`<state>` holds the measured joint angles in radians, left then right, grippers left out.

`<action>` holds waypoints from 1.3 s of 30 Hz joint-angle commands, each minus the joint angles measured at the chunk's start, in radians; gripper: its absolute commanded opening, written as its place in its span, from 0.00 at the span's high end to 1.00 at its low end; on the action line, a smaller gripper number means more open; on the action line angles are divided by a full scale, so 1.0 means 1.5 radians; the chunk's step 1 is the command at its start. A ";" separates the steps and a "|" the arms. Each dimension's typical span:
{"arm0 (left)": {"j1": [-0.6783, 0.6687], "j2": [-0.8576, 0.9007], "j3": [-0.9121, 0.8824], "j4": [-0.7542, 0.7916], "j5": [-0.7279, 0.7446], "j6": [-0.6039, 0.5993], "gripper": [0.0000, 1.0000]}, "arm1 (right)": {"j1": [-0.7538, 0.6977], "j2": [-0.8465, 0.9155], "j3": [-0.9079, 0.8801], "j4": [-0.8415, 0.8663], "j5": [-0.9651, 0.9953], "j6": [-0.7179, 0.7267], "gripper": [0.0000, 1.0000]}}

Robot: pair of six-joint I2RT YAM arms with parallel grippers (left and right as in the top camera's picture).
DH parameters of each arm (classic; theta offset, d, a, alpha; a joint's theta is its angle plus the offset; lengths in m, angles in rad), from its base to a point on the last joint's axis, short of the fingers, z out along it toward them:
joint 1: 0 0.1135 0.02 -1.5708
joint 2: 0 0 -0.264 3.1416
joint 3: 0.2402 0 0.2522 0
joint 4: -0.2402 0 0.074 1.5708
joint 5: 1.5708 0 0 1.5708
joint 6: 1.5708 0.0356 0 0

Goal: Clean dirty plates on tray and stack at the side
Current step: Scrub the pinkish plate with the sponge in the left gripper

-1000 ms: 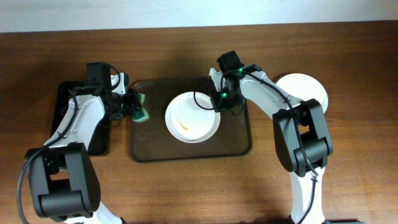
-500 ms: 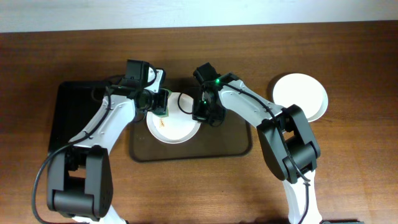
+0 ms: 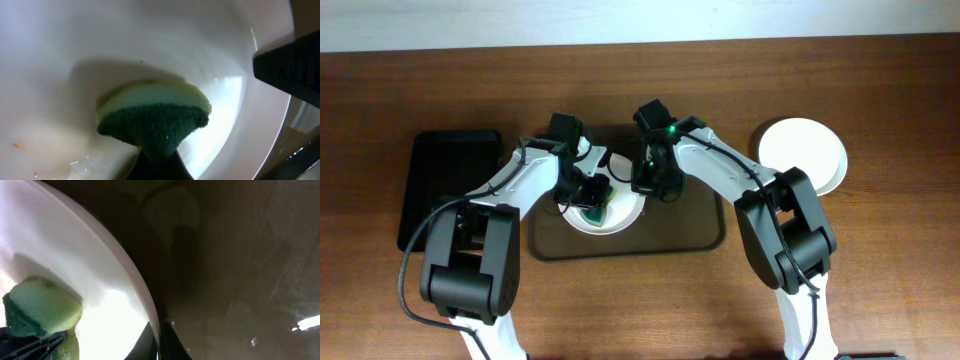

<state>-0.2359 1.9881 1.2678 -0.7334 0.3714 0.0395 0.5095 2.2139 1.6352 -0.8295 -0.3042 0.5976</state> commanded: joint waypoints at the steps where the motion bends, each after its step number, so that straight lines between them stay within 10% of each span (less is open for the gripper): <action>1: -0.008 0.028 -0.016 0.086 -0.112 -0.056 0.99 | 0.000 0.026 -0.006 0.005 0.018 0.006 0.96; 9: -0.008 0.028 -0.016 0.206 -0.444 -0.228 0.99 | 0.000 0.026 -0.006 0.006 0.015 0.001 0.96; 20: -0.008 0.028 -0.016 0.070 0.052 0.074 1.00 | 0.000 0.026 -0.006 0.012 0.001 -0.012 0.96; 31: -0.008 0.028 -0.016 0.256 -0.212 -0.043 0.99 | 0.000 0.026 -0.006 0.015 0.001 -0.014 0.96; 39: -0.008 0.028 -0.016 0.073 -0.308 -0.146 0.99 | 0.000 0.026 -0.006 0.016 -0.005 -0.025 0.96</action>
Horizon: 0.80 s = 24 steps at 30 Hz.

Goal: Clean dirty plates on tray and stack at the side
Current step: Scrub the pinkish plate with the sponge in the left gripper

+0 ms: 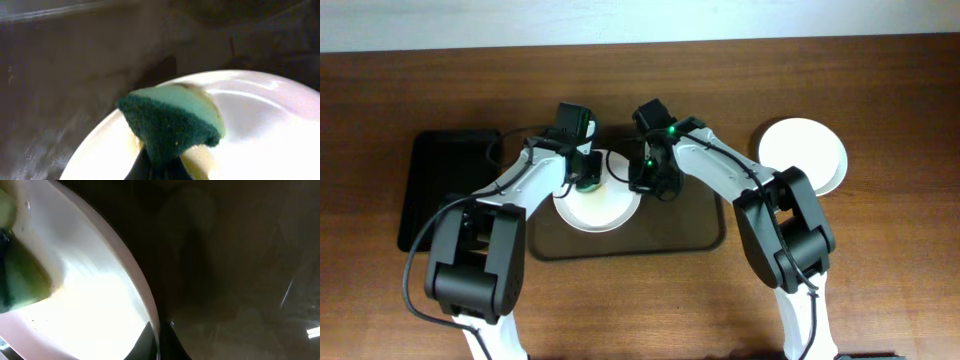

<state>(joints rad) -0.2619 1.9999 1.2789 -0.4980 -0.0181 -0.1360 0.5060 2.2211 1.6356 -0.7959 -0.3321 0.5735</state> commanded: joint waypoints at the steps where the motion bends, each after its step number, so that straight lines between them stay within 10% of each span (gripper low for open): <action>1: 0.010 0.021 -0.023 -0.115 -0.027 -0.028 0.99 | 0.002 0.021 -0.006 -0.005 0.008 -0.011 0.96; 7: 0.035 0.021 -0.023 -0.176 0.298 0.114 0.99 | 0.002 0.021 -0.006 -0.005 -0.001 -0.014 0.96; 18: 0.156 0.021 -0.023 -0.083 0.541 0.194 1.00 | -0.046 0.021 -0.083 0.099 -0.205 -0.068 0.96; 24: 0.154 0.021 -0.023 -0.013 0.305 0.069 0.99 | -0.045 0.021 -0.083 0.099 -0.205 -0.068 0.96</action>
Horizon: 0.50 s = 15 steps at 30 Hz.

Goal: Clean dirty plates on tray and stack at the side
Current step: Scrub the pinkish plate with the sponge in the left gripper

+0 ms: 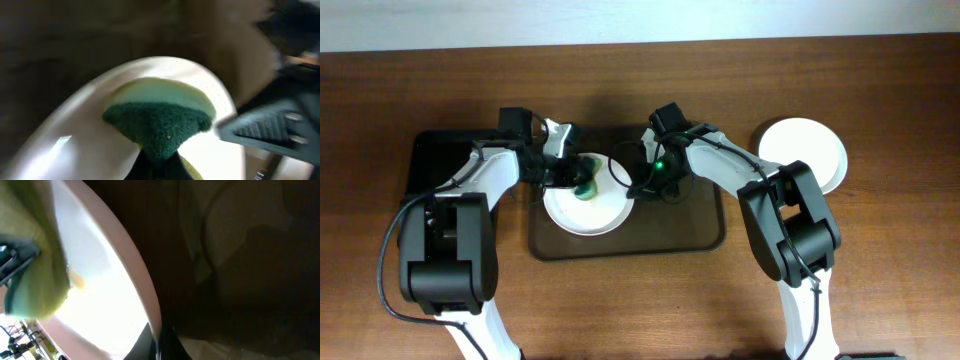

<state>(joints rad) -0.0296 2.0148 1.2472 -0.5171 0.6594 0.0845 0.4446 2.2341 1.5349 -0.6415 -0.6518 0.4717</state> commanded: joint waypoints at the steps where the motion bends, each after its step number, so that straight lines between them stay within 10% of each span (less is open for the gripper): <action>1: -0.001 0.011 -0.002 -0.018 -0.164 -0.118 0.99 | -0.004 0.012 -0.016 -0.004 0.008 -0.001 0.96; 8: -0.001 0.011 -0.002 -0.243 -0.168 -0.054 0.99 | -0.004 0.012 -0.016 -0.003 0.008 -0.001 0.96; 11: -0.001 0.011 -0.002 -0.200 0.000 0.043 1.00 | -0.004 0.012 -0.016 -0.003 0.008 -0.001 0.96; 15: -0.001 0.011 -0.002 -0.050 -0.012 0.019 0.99 | -0.004 0.012 -0.016 -0.003 0.008 -0.001 0.96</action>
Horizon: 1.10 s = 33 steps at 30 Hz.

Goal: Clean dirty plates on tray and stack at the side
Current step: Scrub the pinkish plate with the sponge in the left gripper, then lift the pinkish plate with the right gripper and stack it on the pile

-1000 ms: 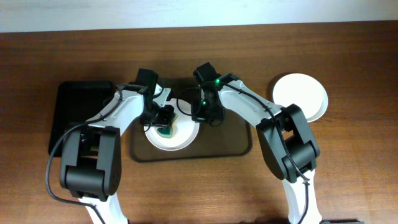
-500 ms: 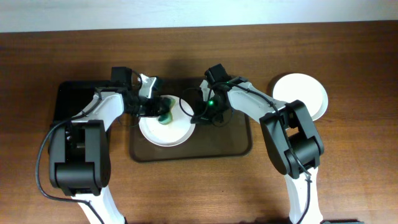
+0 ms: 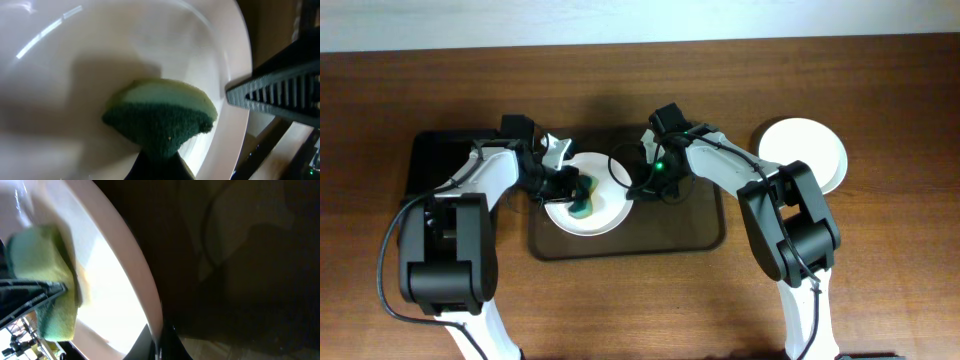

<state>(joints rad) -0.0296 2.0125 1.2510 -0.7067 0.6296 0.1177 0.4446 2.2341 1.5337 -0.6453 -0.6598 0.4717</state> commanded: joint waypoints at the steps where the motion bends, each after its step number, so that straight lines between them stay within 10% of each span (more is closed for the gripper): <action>1: -0.001 0.012 -0.004 0.113 -0.033 -0.042 1.00 | -0.004 0.012 -0.015 0.000 0.014 -0.001 0.96; 6: -0.028 0.012 0.006 0.094 -0.293 -0.109 0.99 | -0.004 0.012 -0.015 0.000 0.019 0.000 0.96; 12: -0.104 0.012 0.154 -0.184 -0.513 -0.148 1.00 | -0.004 0.012 -0.015 0.004 0.018 0.000 0.96; 19: -0.087 0.012 0.257 -0.271 -0.324 -0.148 1.00 | -0.006 0.005 -0.013 -0.017 0.033 -0.001 0.96; 33: -0.018 0.020 0.283 -0.240 -0.292 -0.128 0.99 | 0.100 -0.331 -0.005 -0.206 0.870 0.001 0.96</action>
<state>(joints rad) -0.0547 2.0258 1.6608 -1.0683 0.1768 -0.0910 0.5266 1.7603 1.5238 -0.9463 0.3733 0.4698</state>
